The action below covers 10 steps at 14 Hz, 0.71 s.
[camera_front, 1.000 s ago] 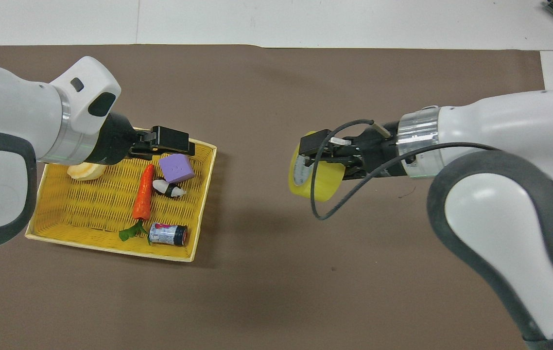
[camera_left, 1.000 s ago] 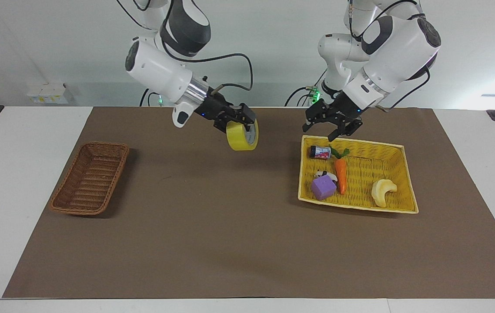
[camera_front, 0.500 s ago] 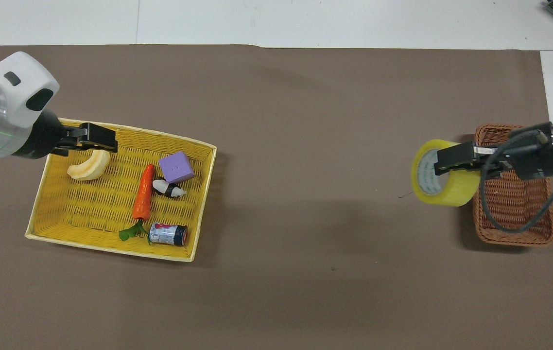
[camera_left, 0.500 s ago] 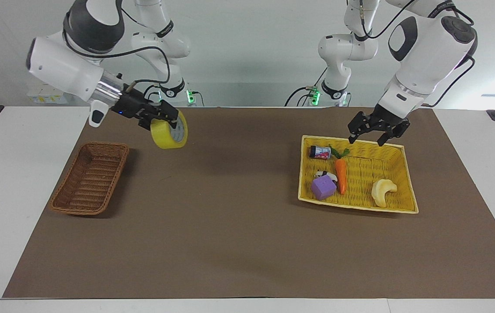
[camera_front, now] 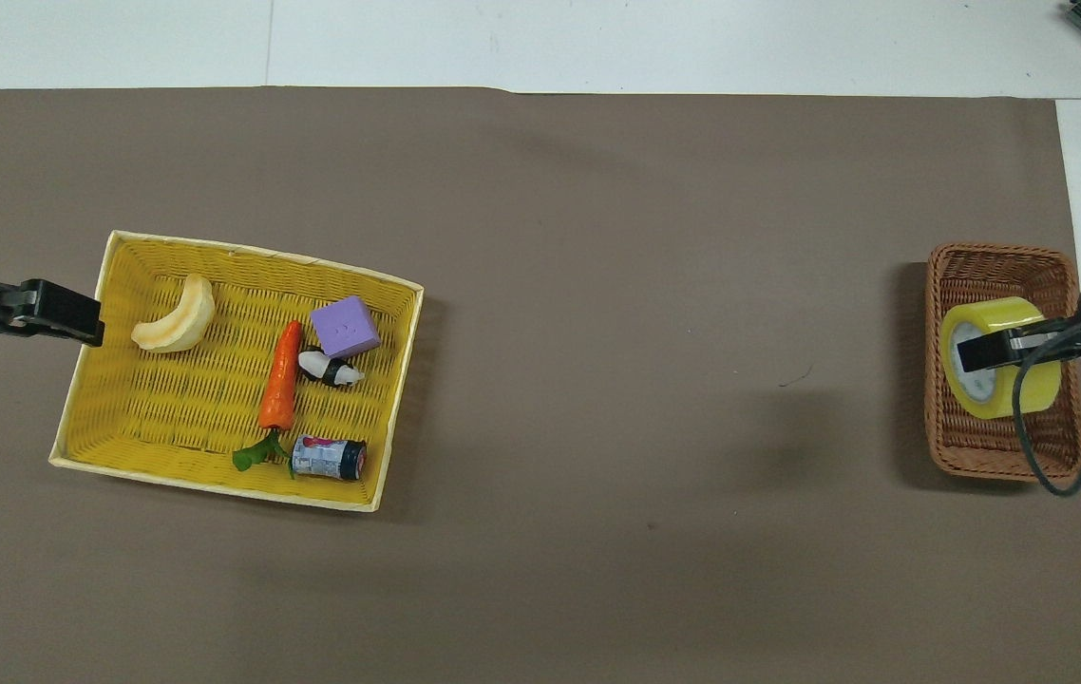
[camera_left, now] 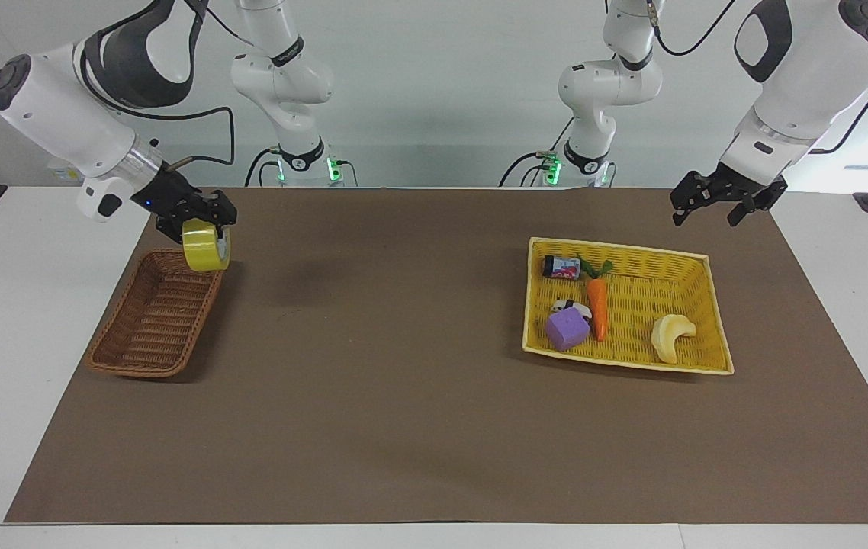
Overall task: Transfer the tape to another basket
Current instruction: 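Lower the tape into the wicker basket with the right gripper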
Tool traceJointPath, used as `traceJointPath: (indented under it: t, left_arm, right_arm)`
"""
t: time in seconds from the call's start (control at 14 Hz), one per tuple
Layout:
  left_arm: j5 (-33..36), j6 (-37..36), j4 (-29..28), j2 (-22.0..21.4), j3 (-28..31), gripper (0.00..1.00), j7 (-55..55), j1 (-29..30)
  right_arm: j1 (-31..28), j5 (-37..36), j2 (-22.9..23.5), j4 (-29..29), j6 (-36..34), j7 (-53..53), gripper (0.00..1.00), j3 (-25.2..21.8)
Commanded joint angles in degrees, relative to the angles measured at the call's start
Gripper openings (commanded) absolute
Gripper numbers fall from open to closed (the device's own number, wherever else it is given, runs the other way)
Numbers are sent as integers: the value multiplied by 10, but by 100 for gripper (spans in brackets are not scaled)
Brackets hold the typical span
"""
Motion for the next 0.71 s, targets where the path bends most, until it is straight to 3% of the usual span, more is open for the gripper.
traceJointPath:
  t: [0.0,0.5,0.64]
  left_arm:
    - [11,-33,25,4,-3,100,30,1]
    - [11,3,18,1,-1,100,26,5]
    - [11,3,21,-4,-1,100,25,6]
  right_arm:
    - [-17,-69,5,-19,48,-28,0,9]
    - [-23,-273,74,-87,276,-55,0,9]
    - [-27,-319,82,-94,299,-63,0,9]
